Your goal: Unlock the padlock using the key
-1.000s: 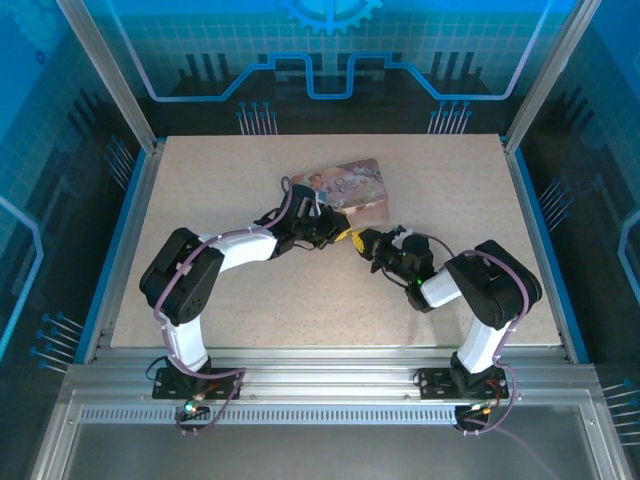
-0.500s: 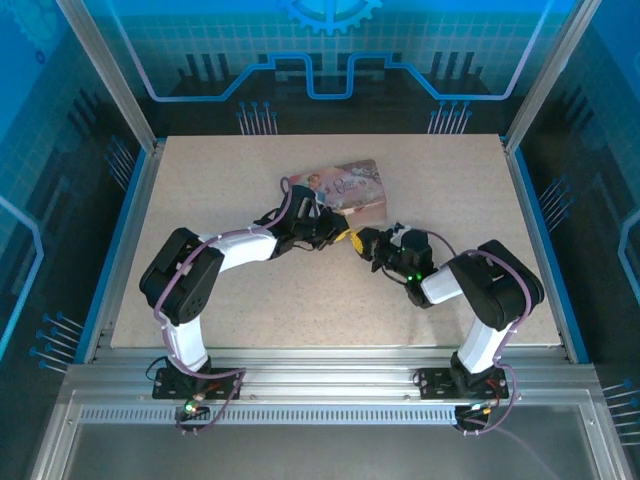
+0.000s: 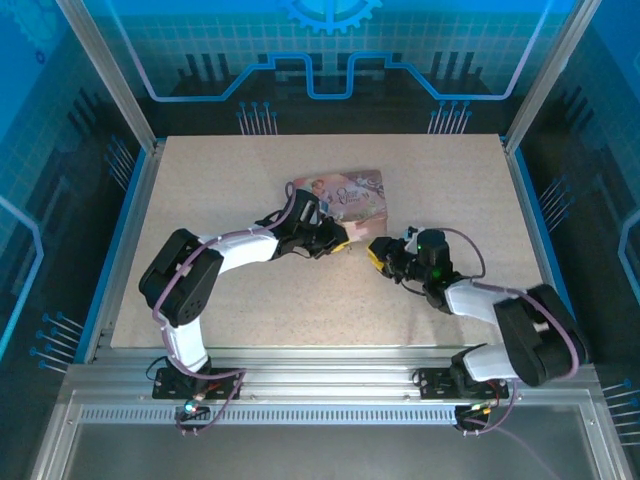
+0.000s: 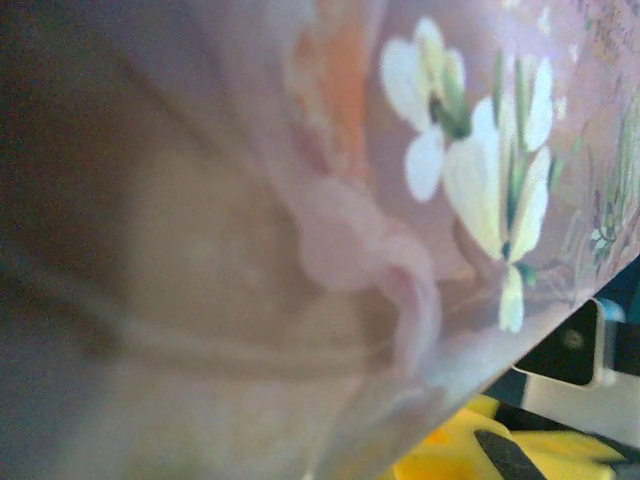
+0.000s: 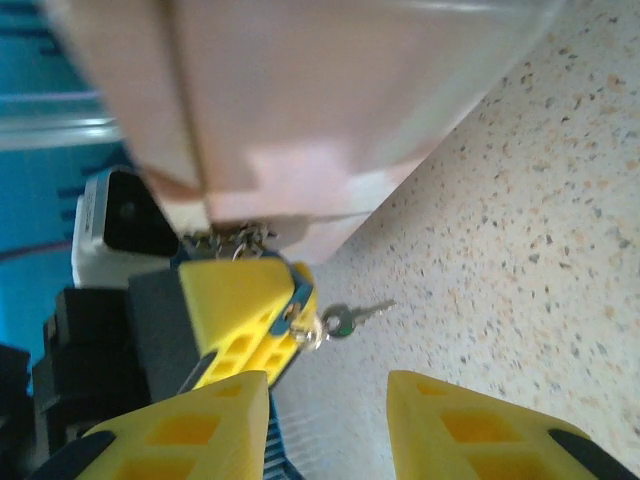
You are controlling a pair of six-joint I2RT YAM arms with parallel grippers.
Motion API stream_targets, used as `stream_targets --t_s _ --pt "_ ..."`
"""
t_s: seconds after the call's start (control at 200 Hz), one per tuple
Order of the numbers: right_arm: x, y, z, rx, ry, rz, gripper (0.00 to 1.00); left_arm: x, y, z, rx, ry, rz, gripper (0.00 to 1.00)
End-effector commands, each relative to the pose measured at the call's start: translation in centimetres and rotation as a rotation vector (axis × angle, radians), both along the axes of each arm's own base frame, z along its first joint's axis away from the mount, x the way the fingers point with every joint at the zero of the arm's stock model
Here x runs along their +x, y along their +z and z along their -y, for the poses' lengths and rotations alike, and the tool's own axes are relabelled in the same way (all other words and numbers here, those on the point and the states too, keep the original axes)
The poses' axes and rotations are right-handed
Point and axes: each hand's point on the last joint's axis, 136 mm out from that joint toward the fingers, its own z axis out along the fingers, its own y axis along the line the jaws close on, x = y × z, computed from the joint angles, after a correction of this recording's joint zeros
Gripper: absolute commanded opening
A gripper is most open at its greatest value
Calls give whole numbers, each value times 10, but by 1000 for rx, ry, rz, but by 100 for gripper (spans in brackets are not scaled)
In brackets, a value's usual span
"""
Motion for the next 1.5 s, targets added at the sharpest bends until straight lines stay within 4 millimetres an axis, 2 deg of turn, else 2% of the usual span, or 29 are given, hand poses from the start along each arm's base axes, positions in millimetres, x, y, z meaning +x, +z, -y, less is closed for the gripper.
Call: stream_targets --t_s 0.0,0.11,0.23,0.365,0.64,0.916,1.111,1.416,1.436,1.491 --pt "-21 -16 13 -223 107 -20 37 -3 36 8 -46 -38 38 4" --pt "-26 -13 18 -310 153 3 35 -3 41 6 -26 -38 52 4" --pt "-27 -8 13 -414 227 69 34 -3 48 7 -20 -44 62 4" --pt "-28 1 -4 -524 331 162 33 -4 50 8 1 -56 68 4" --pt "-18 15 -25 -662 400 295 37 -5 53 8 3 -59 71 4" --pt "-1 13 -40 -713 447 332 44 -6 53 8 -1 -62 68 4" --pt "6 7 -49 -721 467 334 46 -6 54 9 -6 -64 69 4" --pt "10 2 -56 -740 495 344 39 -6 55 10 -10 -68 65 4" --pt "16 12 -60 -732 488 367 38 -7 54 10 -11 -69 63 4" --pt "16 14 -62 -735 494 373 36 -7 54 10 -11 -71 63 4"
